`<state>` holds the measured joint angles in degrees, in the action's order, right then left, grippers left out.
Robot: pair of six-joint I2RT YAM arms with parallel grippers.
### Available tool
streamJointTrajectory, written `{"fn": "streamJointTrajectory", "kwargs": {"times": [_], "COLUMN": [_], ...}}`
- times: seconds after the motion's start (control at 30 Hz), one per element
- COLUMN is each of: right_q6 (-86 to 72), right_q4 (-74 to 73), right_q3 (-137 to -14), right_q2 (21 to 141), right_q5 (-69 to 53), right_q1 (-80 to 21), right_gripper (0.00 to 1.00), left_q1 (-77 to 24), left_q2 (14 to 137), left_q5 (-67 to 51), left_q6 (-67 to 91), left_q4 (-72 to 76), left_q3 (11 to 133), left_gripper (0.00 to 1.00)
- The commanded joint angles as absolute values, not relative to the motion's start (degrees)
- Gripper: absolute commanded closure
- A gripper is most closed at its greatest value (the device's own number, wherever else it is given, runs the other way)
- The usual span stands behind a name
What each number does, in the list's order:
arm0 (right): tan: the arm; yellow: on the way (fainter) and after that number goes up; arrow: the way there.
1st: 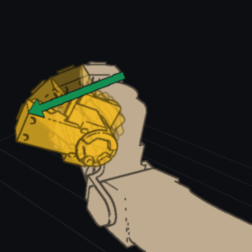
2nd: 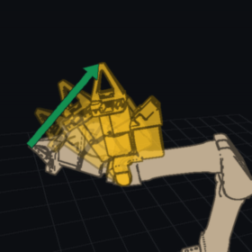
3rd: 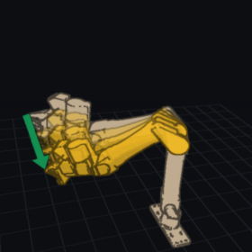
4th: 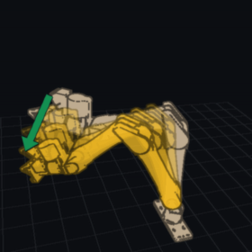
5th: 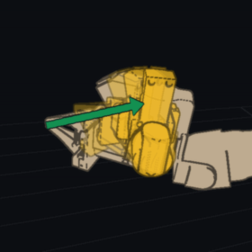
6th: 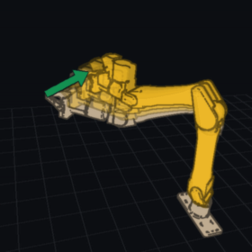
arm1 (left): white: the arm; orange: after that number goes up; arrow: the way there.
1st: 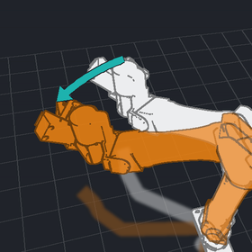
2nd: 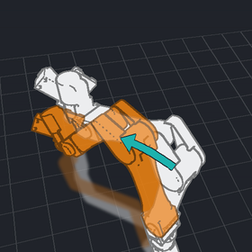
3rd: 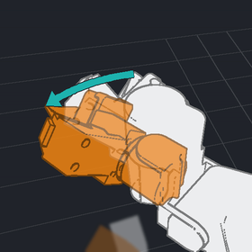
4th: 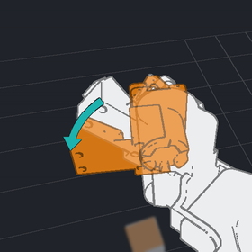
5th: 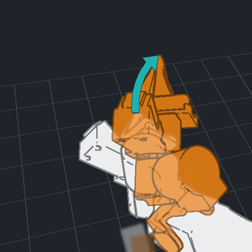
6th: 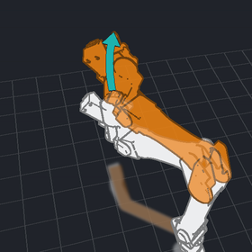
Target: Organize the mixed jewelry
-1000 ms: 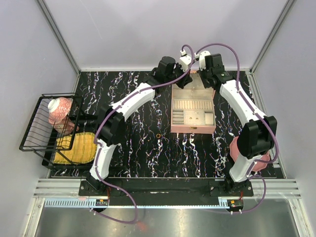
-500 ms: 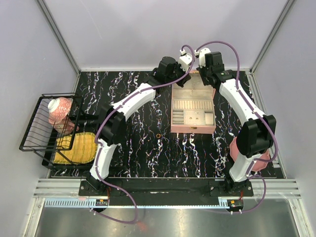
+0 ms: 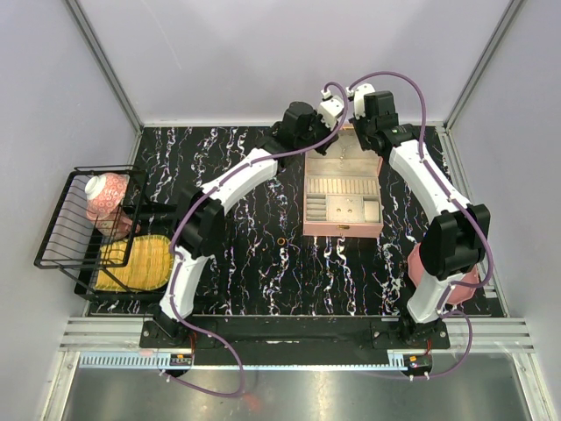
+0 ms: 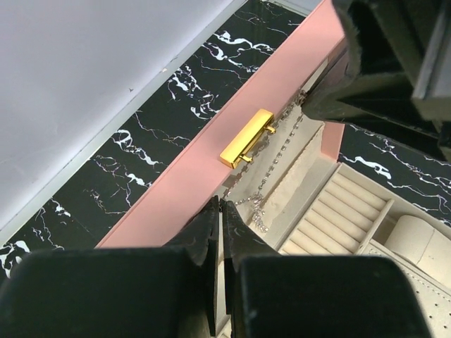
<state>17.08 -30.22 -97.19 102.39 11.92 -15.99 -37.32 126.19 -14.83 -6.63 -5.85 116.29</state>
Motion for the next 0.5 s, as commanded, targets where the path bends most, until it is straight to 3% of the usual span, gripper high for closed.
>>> {"fn": "streamJointTrajectory", "kwargs": {"times": [0.0, 0.47], "right_q6": [16.1, 15.6], "right_q4": [-27.2, -25.4], "right_q3": [-99.9, -98.6], "right_q2": [102.5, 102.7], "right_q5": [15.0, 16.3], "right_q1": [-15.6, -15.5], "right_gripper": [1.00, 1.00], "left_q1": [-36.9, -37.0], "left_q2": [127.3, 128.1], "left_q5": [-12.2, -11.6], "left_q6": [-8.3, -9.3], "left_q4": [-1.2, -0.2], "left_q3": [118.3, 118.5], "left_gripper": [1.00, 1.00]}}
